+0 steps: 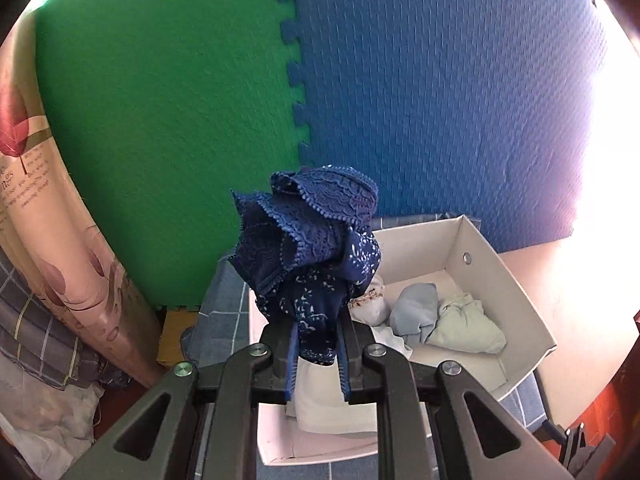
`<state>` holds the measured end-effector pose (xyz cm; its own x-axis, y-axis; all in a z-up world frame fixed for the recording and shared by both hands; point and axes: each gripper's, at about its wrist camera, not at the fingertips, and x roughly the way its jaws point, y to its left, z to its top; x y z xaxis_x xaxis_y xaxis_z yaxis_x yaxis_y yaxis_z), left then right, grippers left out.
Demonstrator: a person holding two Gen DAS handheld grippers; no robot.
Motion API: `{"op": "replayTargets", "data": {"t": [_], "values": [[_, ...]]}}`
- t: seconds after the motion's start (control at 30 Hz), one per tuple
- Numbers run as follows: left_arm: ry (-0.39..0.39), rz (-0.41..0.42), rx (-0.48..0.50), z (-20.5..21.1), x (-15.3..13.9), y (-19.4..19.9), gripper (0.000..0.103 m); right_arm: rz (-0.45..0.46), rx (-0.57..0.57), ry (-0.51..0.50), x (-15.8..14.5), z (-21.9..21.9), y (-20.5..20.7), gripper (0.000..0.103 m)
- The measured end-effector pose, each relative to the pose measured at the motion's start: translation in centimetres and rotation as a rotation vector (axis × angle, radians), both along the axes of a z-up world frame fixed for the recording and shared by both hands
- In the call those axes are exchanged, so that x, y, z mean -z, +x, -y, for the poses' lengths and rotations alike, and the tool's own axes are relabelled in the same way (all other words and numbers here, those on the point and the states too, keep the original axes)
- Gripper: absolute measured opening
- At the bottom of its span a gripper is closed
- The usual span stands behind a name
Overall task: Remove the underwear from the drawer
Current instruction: 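Lift navy underwear over the box with left gripper while right gripper returns to drawer, then hold navy underwear over box with left gripper while right gripper grasps pale pink underwear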
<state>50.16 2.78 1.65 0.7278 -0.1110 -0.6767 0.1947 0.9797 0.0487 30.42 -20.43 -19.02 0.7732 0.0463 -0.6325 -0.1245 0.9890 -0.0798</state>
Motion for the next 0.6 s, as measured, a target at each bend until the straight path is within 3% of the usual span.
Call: {"op": "replayTargets", "data": {"t": [0.43, 0.6], "values": [[-0.019, -0.069, 0.078, 2.4, 1.6, 0.5, 0.016, -0.081, -0.060, -0.048, 2.0, -3.9, -0.5, 0.103], [0.009, -0.086, 0.113, 3.5, 2.3, 0.5, 0.016, -0.112, -0.091, -0.084, 3.0, -5.3, -0.7, 0.103]]}}
